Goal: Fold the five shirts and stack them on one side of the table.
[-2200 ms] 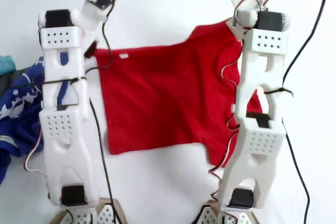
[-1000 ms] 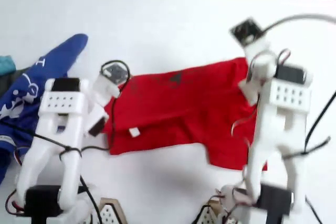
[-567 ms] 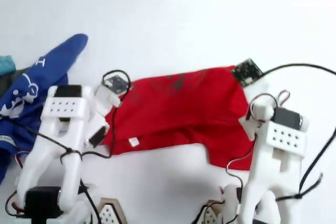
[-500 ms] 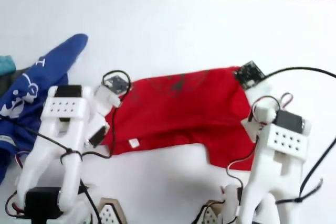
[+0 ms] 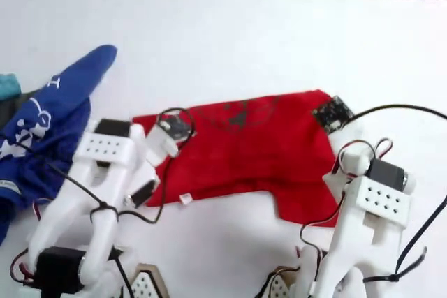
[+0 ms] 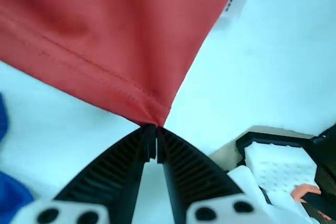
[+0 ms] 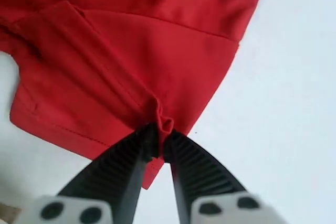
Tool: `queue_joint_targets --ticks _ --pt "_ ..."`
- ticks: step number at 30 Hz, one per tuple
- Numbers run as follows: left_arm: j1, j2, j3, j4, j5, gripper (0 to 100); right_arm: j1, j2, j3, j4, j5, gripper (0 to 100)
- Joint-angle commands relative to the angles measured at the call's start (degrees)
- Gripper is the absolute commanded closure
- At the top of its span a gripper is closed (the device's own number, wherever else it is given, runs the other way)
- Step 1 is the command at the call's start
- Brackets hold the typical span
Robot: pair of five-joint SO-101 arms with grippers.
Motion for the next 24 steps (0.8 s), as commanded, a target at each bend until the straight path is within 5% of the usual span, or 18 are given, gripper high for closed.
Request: queue_joint_targets --ticks 1,11,24 --pt "0.4 -1.8 2.2 -3.2 0.3 98 1.1 -1.8 1.5 0.1 2.4 97.6" --pt "0.6 -1.6 2.5 -4.2 0.4 98 13.1 -1.5 3.3 0.1 13.1 97.6" --pt "0.4 -1.8 2.3 -3.9 0.1 98 7.8 -1.8 10.5 -6.0 13.1 97.3"
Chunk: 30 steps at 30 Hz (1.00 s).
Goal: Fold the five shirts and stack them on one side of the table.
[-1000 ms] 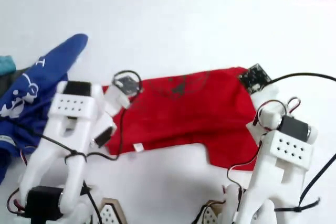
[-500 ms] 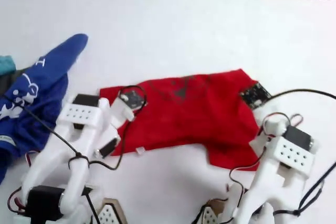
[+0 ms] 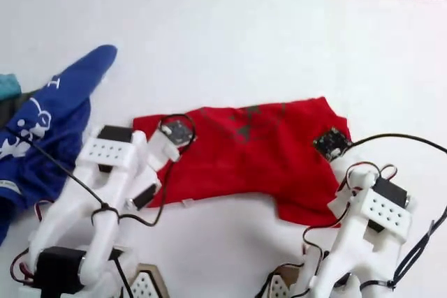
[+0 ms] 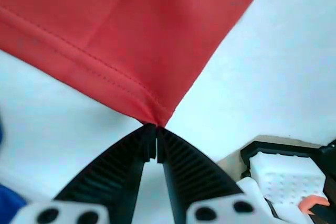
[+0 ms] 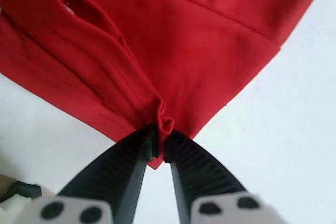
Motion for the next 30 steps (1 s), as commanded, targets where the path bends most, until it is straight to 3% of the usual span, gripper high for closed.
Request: queue_joint_targets --ticks 1,4,7,10,13,16,19,21,23,26,30 --pt "0.1 -1.8 -0.4 -0.1 0.3 98 -0.6 -1.7 -0.4 -0.7 -0.6 96.4" --pt "0.1 -1.8 -2.2 1.3 0.1 93 -0.2 -1.7 -0.8 -0.2 -3.0 87.1" --pt "0.0 -1.8 -5.8 4.2 0.2 80 -0.2 -1.7 -1.0 -0.1 -2.1 77.4" --pt "-1.5 -1.8 -12.3 7.6 0.1 75 -0.2 -1.7 -3.2 1.1 -1.9 75.6" --pt "-5.4 -1.8 -21.8 10.6 0.1 76 -0.3 -1.7 -9.1 4.3 -2.5 76.4" --pt "-9.5 -1.4 -31.5 11.0 0.4 79 -0.7 -1.7 -15.3 3.3 -9.7 76.4" --pt "-10.3 -1.2 -37.4 9.8 0.6 90 -4.0 -1.2 -18.7 -0.6 -14.3 76.6" --pt "-10.1 -1.0 -38.8 7.3 2.7 99 -7.3 -1.2 -20.0 -4.0 -17.5 82.0" --pt "-10.1 1.4 -39.3 4.3 4.7 97 -10.9 -1.1 -21.3 -8.6 -23.8 97.8" --pt "-9.2 9.4 -39.3 -0.5 6.9 97 -17.3 1.1 -21.7 -14.7 -32.3 97.4" --pt "-5.5 24.4 -43.6 -3.4 10.6 97 -25.9 12.4 -22.8 -18.3 -32.7 97.8"
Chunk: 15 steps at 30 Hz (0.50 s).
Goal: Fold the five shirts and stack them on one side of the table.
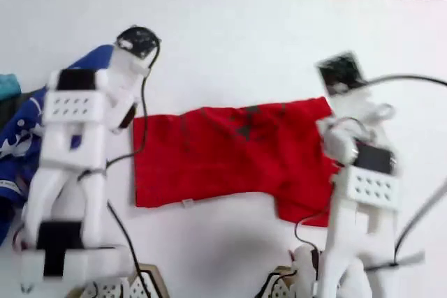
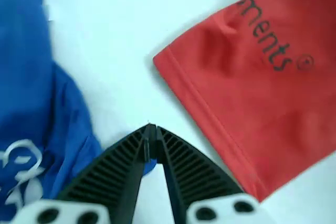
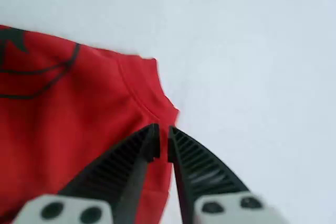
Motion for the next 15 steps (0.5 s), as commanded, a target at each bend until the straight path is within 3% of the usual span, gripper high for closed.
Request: queue_joint_targets --ticks 1,8,15 --pt "3.4 12.3 -7.5 -1.8 3.3 97 -6.5 10.8 -4.4 -3.0 -1.4 97.8" --pt "6.7 30.0 -20.6 2.2 4.8 97 -6.9 36.4 -22.1 0.6 -1.4 97.8" --pt "3.9 39.5 -22.8 3.2 4.8 97 -0.5 54.2 -38.3 5.4 -1.1 97.8"
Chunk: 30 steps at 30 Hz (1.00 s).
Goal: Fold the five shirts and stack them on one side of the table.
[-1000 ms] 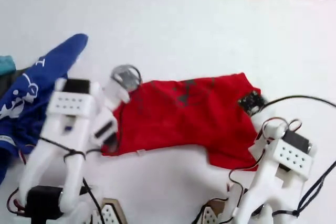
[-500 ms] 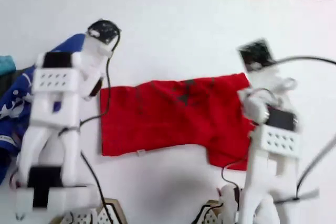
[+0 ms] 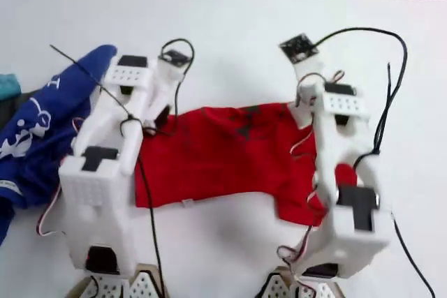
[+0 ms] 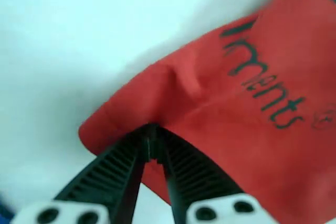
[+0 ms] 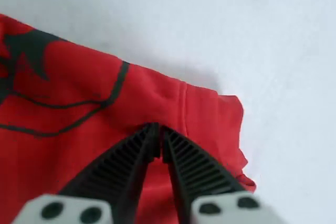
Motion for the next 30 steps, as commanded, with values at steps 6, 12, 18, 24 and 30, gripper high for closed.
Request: queue_joint_targets --ticks 6,12,18,24,30 --pt "-3.5 7.4 -4.5 1.7 0.5 97 7.5 14.5 -17.8 6.9 -0.1 97.8" --pt "-3.2 12.7 -21.8 10.3 2.4 97 6.8 18.9 -26.0 9.8 -0.1 97.8" --pt "-3.3 26.3 -47.0 20.3 2.3 97 5.0 22.7 -34.3 10.5 -0.1 97.8" --pt "-4.2 31.2 -54.5 20.7 2.5 98 4.7 24.3 -45.0 16.3 -0.2 97.8" --pt "-3.3 22.6 -51.5 20.8 2.3 97 4.7 22.0 -52.3 27.3 -0.1 97.8"
